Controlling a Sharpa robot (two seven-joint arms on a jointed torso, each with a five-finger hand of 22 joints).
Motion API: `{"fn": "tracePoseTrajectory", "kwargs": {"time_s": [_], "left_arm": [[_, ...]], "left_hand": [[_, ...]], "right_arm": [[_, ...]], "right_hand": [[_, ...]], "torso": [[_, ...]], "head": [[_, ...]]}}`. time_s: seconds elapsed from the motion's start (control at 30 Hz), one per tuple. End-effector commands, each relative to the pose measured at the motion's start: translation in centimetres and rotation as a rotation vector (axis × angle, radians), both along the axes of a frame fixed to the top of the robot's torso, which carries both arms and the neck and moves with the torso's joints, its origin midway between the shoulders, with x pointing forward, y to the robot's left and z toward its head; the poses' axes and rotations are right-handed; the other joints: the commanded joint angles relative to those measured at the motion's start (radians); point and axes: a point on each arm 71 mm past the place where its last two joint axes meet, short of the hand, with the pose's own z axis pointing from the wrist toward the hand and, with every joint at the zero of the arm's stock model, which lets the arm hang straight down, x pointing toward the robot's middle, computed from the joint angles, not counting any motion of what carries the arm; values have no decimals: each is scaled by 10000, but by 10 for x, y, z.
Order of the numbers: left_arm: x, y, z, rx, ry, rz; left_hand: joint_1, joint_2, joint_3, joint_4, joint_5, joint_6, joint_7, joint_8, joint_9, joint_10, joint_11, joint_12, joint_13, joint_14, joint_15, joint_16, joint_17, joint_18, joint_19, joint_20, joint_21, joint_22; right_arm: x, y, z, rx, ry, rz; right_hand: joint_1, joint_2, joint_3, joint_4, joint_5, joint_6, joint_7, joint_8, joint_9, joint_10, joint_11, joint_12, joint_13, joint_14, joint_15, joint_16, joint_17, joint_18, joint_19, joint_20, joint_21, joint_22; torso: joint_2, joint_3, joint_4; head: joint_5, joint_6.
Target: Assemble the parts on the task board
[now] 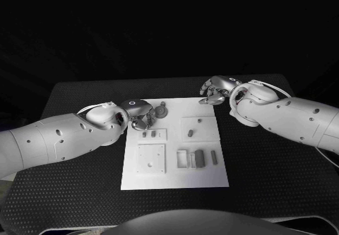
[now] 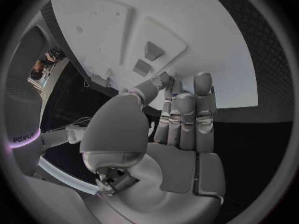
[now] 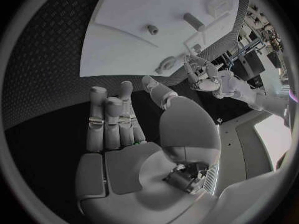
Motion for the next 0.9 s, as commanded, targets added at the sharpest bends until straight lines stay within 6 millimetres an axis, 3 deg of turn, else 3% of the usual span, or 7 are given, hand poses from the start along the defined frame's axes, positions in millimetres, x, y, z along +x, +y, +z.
{"fn": "tracePoseTrajectory", "kwargs": {"time_s": [0.03,0.9], "left_arm": [[-4,-5,-7,299,330,-282],[-3,0,-5,46,169,-122]], "left_hand": [[81,13,44,-8,16,13,34,12,2,36,20,-33,3,-49,-42,-7,-14,824,4,-84,-63,162],[75,-454,-98,-116,-72,-707,254,-363,-183,-633,208,-77,-71,-199,133,54,-117,871,9,37,-244,160]], "right_arm": [[-1,1,0,-19,-8,93],[0,0,0,-33,-5,67]], "right_hand": [[-54,26,8,63,34,-16,63,-60,-10,-70,2,53,-16,6,-11,-39,9,440,-6,-74,-39,181],[-57,18,5,65,34,-23,65,-65,-12,-74,4,56,-20,3,-10,-44,10,440,-9,-72,-43,181]], "torso": [[2,-7,8],[-2,-8,5]], "head": [[-12,-4],[-21,0]]}}
